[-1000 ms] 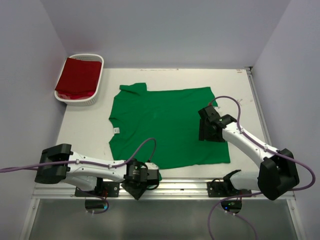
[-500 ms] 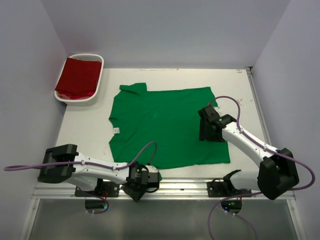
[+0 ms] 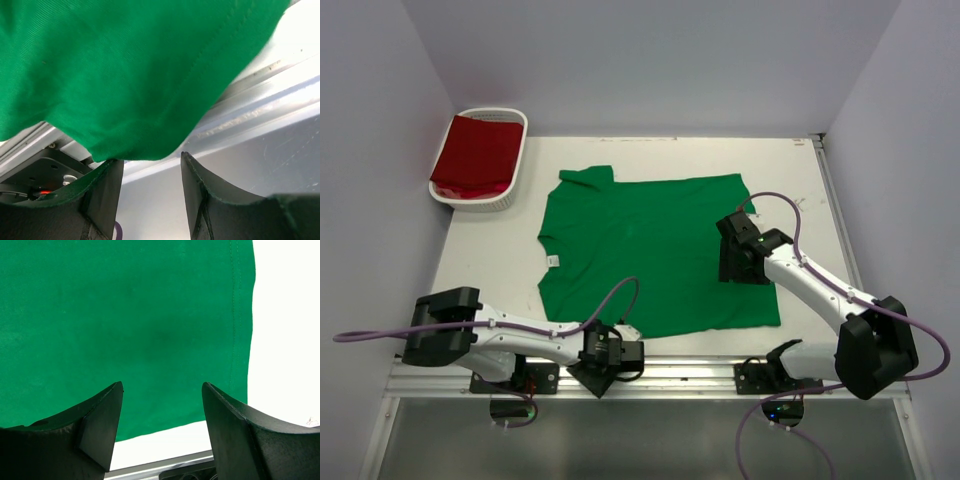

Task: Fold and stack the t-shirts
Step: Grap the side of the flattened tshirt closest away from the robot with both arms

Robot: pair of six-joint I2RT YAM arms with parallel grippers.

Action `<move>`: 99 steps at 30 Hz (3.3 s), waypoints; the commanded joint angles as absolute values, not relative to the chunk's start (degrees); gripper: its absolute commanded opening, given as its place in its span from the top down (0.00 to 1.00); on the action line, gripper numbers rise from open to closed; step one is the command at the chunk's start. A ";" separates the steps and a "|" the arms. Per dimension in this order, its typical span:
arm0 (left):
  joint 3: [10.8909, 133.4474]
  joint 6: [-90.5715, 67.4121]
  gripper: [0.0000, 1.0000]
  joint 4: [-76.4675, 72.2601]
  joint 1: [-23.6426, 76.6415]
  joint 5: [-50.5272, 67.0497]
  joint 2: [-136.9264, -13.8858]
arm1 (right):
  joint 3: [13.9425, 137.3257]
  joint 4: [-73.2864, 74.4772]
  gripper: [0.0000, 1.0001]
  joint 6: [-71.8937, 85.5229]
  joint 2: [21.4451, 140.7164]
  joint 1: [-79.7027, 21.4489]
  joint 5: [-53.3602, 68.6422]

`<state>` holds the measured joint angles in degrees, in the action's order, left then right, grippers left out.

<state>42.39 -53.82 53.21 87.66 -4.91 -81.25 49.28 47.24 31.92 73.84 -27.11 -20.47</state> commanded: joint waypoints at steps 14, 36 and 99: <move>41.75 -50.19 0.53 46.85 82.79 -15.91 -87.10 | 50.63 47.55 0.37 31.90 71.89 -27.33 -21.53; 47.55 -55.81 0.93 56.68 81.56 -22.23 -86.13 | 50.27 47.29 0.54 32.26 70.23 -27.42 -22.24; 56.42 -50.87 0.56 59.93 82.97 -28.66 -89.12 | 49.75 46.58 0.55 31.90 70.75 -27.33 -21.71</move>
<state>55.18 -48.88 58.13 83.00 -28.67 -89.91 49.25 47.13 31.92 71.85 -27.11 -21.10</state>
